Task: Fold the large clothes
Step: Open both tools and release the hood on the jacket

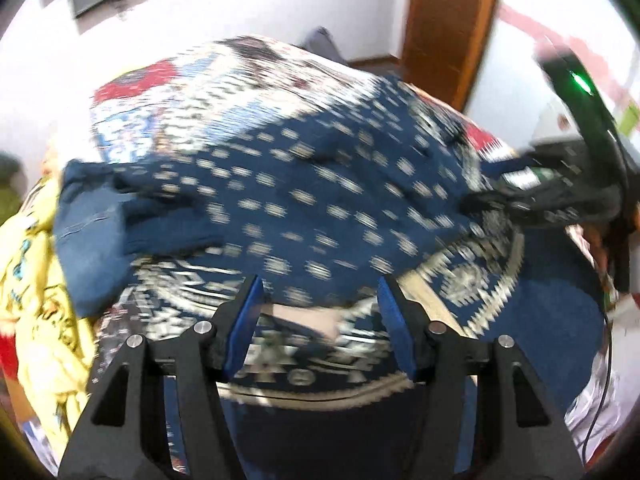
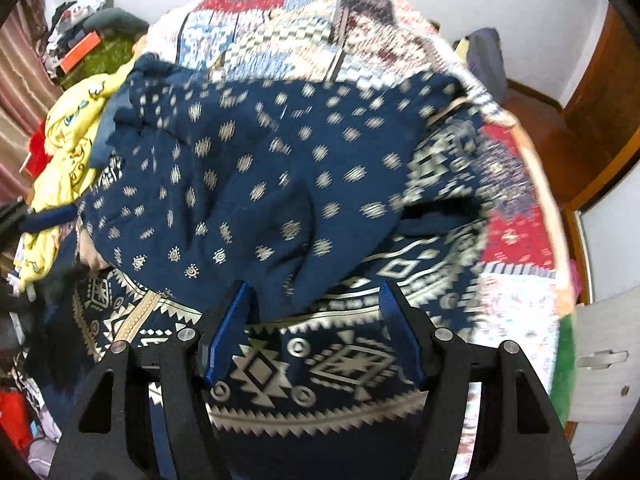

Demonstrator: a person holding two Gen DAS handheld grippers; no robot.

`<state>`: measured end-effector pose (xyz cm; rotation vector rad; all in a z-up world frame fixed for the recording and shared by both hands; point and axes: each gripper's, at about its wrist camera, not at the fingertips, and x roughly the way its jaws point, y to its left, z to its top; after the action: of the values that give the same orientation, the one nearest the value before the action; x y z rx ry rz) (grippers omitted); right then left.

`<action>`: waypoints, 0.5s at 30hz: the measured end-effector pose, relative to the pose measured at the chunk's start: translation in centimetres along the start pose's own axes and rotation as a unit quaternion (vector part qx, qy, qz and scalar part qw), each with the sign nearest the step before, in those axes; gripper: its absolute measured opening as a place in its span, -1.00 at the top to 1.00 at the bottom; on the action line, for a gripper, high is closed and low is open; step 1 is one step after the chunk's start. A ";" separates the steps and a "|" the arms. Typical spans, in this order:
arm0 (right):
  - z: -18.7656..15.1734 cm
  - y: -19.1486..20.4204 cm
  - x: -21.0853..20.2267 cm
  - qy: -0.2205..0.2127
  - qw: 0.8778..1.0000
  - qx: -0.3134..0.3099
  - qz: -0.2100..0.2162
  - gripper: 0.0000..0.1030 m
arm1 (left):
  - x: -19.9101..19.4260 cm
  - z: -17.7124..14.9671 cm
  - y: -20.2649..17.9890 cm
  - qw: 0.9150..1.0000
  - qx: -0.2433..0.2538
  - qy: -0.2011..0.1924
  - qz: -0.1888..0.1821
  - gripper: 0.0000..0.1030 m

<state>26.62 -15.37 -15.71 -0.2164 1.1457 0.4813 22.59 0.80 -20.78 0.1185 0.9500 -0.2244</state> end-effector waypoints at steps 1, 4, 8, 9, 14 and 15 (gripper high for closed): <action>0.2 -0.4 -0.7 -0.010 1.000 0.002 -0.003 -0.22 | -0.6 0.4 1.2 1.000 -0.020 -0.008 0.009 -0.16; 0.8 -1.9 -2.5 -0.040 0.999 0.015 -0.008 -0.22 | -1.8 1.5 5.0 0.997 -0.069 -0.029 0.031 -0.22; 2.1 -3.8 -4.3 -0.072 0.997 0.040 -0.012 -0.22 | -2.6 2.7 10.7 0.988 -0.136 -0.044 0.057 -0.23; 2.6 -4.7 -4.4 -0.079 0.996 0.048 -0.013 -0.22 | -2.5 2.9 11.7 0.987 -0.145 -0.045 0.057 -0.23; 3.9 -6.3 -2.8 -0.071 0.995 0.063 -0.029 -0.23 | -0.2 3.0 16.5 0.980 -0.181 -0.024 0.076 -0.23; 4.2 -6.6 -2.0 -0.065 0.995 0.064 -0.037 -0.23 | 0.4 2.9 16.9 0.979 -0.187 -0.021 0.073 -0.23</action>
<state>32.52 -20.00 -12.76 -0.1143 1.0329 0.3511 29.19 16.61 -19.36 -0.1612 0.9218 0.0888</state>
